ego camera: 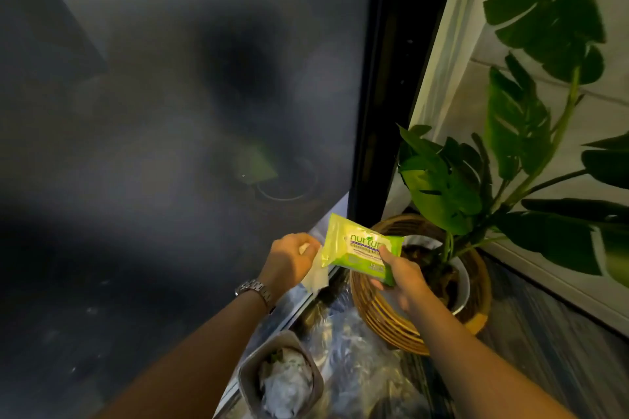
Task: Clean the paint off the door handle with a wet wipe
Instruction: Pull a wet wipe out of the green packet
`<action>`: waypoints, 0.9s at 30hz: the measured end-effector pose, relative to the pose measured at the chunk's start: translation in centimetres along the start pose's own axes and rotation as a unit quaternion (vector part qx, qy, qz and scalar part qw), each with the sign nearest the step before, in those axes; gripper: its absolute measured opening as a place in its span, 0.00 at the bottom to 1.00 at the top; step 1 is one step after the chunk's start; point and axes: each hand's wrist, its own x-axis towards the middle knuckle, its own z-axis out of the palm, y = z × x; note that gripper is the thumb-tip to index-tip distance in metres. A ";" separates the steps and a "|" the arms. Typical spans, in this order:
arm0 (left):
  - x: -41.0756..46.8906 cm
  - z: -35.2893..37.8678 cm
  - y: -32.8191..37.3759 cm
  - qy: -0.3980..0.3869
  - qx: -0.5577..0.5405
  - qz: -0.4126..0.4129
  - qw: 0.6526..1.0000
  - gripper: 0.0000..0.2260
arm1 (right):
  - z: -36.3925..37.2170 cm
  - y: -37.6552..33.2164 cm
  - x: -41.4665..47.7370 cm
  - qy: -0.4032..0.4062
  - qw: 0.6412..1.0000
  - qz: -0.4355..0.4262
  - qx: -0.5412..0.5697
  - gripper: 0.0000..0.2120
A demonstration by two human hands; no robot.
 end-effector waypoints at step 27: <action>6.0 8.2 -7.3 -0.069 0.107 0.052 0.990 0.10 | -6.9 10.7 14.9 0.203 0.846 0.018 -0.494 0.20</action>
